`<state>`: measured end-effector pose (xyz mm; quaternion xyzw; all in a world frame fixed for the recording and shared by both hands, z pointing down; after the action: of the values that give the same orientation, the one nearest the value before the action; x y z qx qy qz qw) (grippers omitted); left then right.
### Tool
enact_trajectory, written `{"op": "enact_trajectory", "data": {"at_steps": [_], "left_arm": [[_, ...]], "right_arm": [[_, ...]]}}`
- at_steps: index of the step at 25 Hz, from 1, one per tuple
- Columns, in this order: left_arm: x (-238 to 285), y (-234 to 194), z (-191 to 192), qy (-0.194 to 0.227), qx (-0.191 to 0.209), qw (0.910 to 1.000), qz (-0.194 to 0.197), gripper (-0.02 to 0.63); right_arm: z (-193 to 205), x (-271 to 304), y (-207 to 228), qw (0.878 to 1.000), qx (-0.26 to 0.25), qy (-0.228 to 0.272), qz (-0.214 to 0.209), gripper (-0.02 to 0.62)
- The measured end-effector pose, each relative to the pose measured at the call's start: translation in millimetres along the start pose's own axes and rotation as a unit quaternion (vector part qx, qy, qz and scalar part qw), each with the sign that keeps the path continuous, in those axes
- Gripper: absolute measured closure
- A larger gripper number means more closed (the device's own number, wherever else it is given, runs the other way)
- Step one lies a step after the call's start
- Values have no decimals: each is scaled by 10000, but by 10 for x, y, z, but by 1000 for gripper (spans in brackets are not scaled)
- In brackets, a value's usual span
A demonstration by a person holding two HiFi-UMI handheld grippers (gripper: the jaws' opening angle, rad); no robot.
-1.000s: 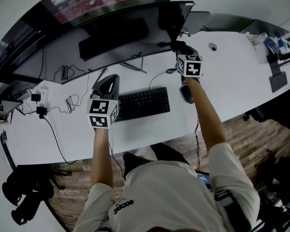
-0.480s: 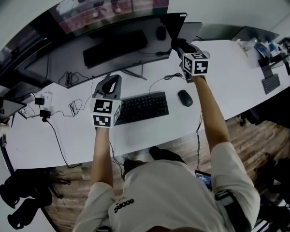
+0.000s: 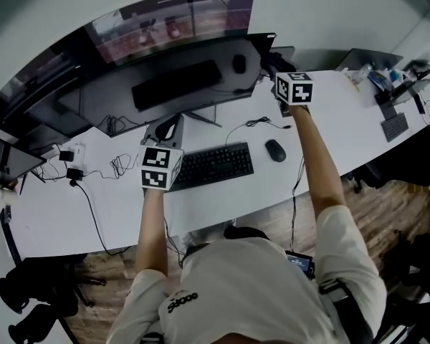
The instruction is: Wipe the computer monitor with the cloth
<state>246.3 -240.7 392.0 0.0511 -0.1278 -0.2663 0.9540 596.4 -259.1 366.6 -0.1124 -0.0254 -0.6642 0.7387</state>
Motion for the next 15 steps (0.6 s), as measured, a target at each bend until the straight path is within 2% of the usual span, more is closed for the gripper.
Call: {"op": "enact_trajectory", "data": {"at_steps": [9, 15], "left_arm": [[-266, -100, -210, 283, 45, 9994, 216, 586], [-450, -164, -284, 395, 158, 9980, 468, 586]], "right_arm": [[-818, -344, 21, 9973, -174, 587, 410, 502], [-958, -780, -41, 9911, -116, 860, 1009, 502]]}}
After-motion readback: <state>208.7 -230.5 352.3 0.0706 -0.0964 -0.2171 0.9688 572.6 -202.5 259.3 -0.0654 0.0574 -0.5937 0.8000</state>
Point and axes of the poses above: the fingertips, and each gripper's own axes: x forward along the fingers, y to its right, z out of its underside, the point moved 4 cm from there along -x, backward along the fingers, and after that the axes turned 3 degrees about y, right-handed, at the moved point
